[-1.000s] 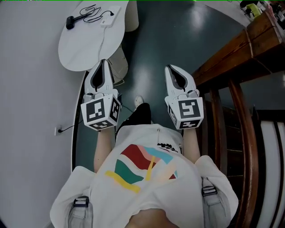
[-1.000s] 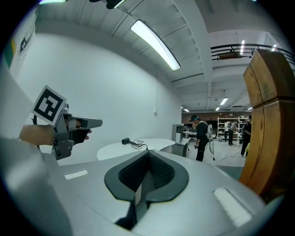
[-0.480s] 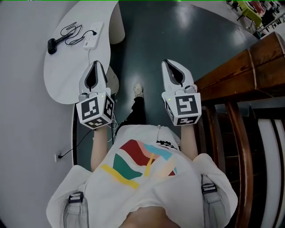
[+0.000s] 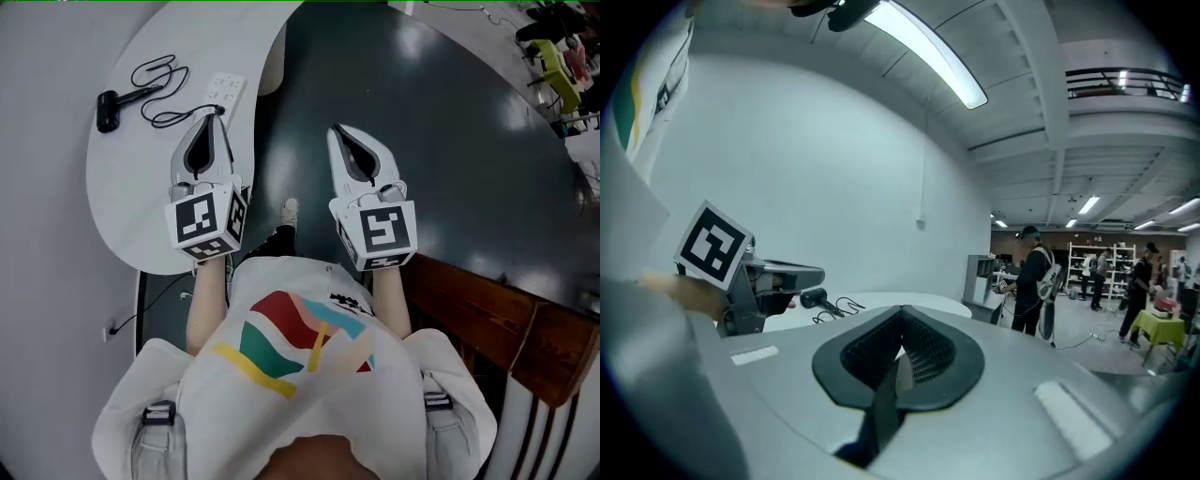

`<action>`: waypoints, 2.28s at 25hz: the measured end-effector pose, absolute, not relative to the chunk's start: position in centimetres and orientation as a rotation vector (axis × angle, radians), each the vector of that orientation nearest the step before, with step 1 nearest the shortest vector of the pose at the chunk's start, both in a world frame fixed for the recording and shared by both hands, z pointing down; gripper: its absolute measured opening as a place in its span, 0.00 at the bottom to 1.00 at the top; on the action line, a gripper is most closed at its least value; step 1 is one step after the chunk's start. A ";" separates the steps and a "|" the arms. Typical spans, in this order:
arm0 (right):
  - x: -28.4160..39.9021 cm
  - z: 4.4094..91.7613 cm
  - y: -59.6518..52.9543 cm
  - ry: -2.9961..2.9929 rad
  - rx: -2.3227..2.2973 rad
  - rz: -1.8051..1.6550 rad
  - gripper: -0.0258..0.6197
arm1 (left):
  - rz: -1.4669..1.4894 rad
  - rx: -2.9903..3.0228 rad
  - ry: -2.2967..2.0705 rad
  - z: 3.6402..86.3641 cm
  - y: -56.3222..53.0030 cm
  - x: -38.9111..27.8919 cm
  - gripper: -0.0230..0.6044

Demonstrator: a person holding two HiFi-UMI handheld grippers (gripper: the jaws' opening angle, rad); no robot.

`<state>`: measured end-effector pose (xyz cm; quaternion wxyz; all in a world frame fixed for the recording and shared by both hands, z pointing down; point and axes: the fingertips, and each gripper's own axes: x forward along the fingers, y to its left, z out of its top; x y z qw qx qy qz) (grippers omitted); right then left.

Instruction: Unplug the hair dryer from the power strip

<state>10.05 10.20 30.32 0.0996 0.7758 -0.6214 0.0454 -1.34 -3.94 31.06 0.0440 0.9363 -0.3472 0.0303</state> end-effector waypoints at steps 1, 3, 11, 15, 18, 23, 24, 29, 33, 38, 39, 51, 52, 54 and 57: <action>10.5 30.3 8.6 -1.860 2.266 0.135 0.06 | 0.092 2.838 -1.077 31.3 -5.1 -0.9 0.03; 11.3 30.2 5.7 -1.903 2.215 0.126 0.06 | 0.098 2.804 -1.115 31.6 -7.2 -0.3 0.04; 12.0 31.1 -2.2 -2.111 2.012 0.152 0.06 | 0.133 2.692 -1.321 32.3 -11.8 -1.0 0.03; 11.5 30.8 -5.2 -2.270 1.866 0.151 0.06 | 0.155 2.609 -1.509 32.2 -12.5 -1.8 0.03; 11.7 30.2 -6.5 -2.350 1.774 0.162 0.06 | 0.175 2.560 -1.588 31.8 -12.3 -1.8 0.03; 11.4 30.5 -9.2 -2.433 1.695 0.182 0.06 | 0.186 2.512 -1.693 31.6 -13.2 -2.6 0.03; 11.0 30.6 -9.6 -2.450 1.682 0.180 0.06 | 0.192 2.495 -1.712 31.8 -13.2 -3.1 0.03; 9.5 30.8 -10.9 -2.496 1.636 0.142 0.06 | 0.211 2.447 -1.757 33.1 -13.7 -4.7 0.03; 8.7 30.8 -11.5 -2.503 1.596 0.123 0.06 | 0.229 2.432 -1.756 33.7 -14.4 -5.1 0.03; 8.4 30.9 -11.9 -2.509 1.558 0.105 0.06 | 0.306 2.421 -1.730 35.1 -14.5 -5.3 0.04; 8.2 30.9 -11.9 -2.512 1.549 0.107 0.06 | 0.340 2.427 -1.716 35.5 -14.5 -5.4 0.04; 6.7 32.1 -11.8 -2.523 1.432 0.120 0.06 | 0.750 2.400 -1.205 47.8 -14.7 -4.3 0.34; 6.8 32.3 -11.8 -2.519 1.426 0.127 0.06 | 0.814 2.421 -1.148 48.6 -14.5 -3.8 0.34; 6.9 32.7 -11.8 -2.513 1.416 0.138 0.06 | 0.952 2.449 -1.042 50.5 -14.2 -3.2 0.35; 7.0 33.3 -11.9 -2.499 1.412 0.154 0.06 | 1.099 2.432 -0.904 53.5 -13.9 -2.8 0.35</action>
